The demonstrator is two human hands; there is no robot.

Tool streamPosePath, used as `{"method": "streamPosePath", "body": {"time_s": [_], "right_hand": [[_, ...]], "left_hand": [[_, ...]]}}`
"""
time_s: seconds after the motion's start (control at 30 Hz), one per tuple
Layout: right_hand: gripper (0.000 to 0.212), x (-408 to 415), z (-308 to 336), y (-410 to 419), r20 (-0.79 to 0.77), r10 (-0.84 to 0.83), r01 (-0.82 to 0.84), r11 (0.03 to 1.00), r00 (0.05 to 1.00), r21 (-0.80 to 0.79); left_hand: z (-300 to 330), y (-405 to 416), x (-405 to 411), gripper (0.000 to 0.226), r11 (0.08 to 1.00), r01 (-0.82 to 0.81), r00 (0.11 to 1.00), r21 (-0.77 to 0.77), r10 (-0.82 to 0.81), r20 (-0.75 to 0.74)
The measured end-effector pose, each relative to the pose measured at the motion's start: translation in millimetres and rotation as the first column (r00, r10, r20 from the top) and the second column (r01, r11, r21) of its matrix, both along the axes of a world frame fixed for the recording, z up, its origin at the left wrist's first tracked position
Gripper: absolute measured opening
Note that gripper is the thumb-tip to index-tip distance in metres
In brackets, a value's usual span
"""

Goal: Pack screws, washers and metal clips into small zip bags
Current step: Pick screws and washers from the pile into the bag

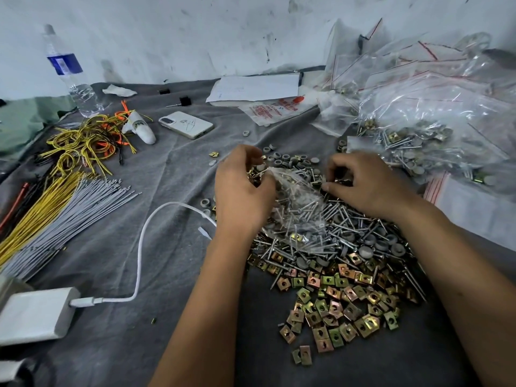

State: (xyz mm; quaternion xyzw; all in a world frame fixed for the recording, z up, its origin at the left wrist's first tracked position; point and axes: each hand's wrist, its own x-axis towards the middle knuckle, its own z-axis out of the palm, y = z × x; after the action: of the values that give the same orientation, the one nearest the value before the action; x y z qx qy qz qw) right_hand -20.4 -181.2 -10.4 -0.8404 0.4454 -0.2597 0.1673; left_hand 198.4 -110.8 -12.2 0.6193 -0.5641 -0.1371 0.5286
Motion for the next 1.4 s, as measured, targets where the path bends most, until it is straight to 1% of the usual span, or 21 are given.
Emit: {"method": "streamPosePath", "body": {"time_s": [0.1,0.2,0.27,0.3,0.37,0.43,0.5,0.57,0.67,0.77,0.9,1.0,1.13,1.3,1.4], "right_hand": [[0.016,1.9,0.4,1.7,0.067,-0.001,0.001,1.0,0.998,0.012],[0.019,3.9,-0.3,0.1,0.123,-0.044,0.048,0.998,0.991,-0.031],[0.019,5.0,0.0,0.0,0.153,-0.051,0.061,0.996,0.987,-0.06],[0.019,4.8,0.5,0.3,0.187,-0.041,0.054,0.996,0.981,-0.065],[0.017,4.9,1.6,1.7,0.277,-0.001,0.018,0.998,0.961,-0.058],[0.016,6.5,2.4,3.3,0.351,0.076,-0.071,0.997,0.933,-0.029],[0.016,8.6,2.4,4.1,0.383,0.161,-0.182,0.983,0.909,0.02],[0.017,10.2,0.0,4.2,0.377,0.195,-0.238,0.969,0.905,0.07],[0.018,9.9,-2.0,3.8,0.346,0.169,-0.217,0.97,0.923,0.105],[0.019,8.6,0.7,4.5,0.346,0.163,-0.214,0.97,0.924,0.117],[0.02,8.9,3.8,7.7,0.286,0.201,-0.238,0.966,0.937,0.101],[0.015,6.6,5.2,7.9,0.337,0.189,-0.241,0.964,0.922,0.117],[0.009,2.4,9.7,8.6,0.39,0.198,-0.241,0.969,0.899,0.063],[0.012,1.1,13.2,11.0,0.389,0.194,-0.229,0.972,0.9,0.044],[0.019,1.8,13.9,10.5,0.447,0.125,-0.162,0.986,0.886,0.045]], "left_hand": [[0.0,-6.0,2.6,0.028,0.999,0.034,0.975,0.036,-0.041,0.22],[-0.7,-15.2,-0.7,0.033,0.984,0.089,0.88,0.154,-0.15,0.45],[-1.6,-19.7,-3.6,0.031,0.97,0.076,0.849,0.231,-0.185,0.495],[-2.0,-20.6,-4.7,0.028,0.967,0.079,0.852,0.243,-0.192,0.487],[-1.8,-19.8,-5.6,0.018,0.97,0.118,0.879,0.214,-0.202,0.432],[-0.5,-17.3,-4.5,0.009,0.969,0.183,0.909,0.166,-0.231,0.348],[1.5,-14.7,-4.5,0.014,0.955,0.253,0.92,0.153,-0.286,0.266],[5.7,-11.1,-6.4,0.02,0.947,0.284,0.928,0.152,-0.311,0.204],[10.6,-5.9,-6.9,0.031,0.947,0.287,0.939,0.142,-0.307,0.155],[10.5,-4.8,-5.7,0.027,0.953,0.276,0.939,0.123,-0.295,0.177],[10.6,-3.5,-6.5,0.026,0.956,0.273,0.939,0.108,-0.289,0.186],[10.4,-2.8,-7.0,0.023,0.954,0.285,0.939,0.097,-0.298,0.171],[9.1,-3.5,-6.5,0.021,0.953,0.291,0.945,0.079,-0.299,0.132],[9.8,-3.4,-5.9,0.029,0.945,0.321,0.942,0.068,-0.326,0.085],[9.7,-4.1,-4.8,0.028,0.944,0.324,0.943,0.069,-0.328,0.054]]}}
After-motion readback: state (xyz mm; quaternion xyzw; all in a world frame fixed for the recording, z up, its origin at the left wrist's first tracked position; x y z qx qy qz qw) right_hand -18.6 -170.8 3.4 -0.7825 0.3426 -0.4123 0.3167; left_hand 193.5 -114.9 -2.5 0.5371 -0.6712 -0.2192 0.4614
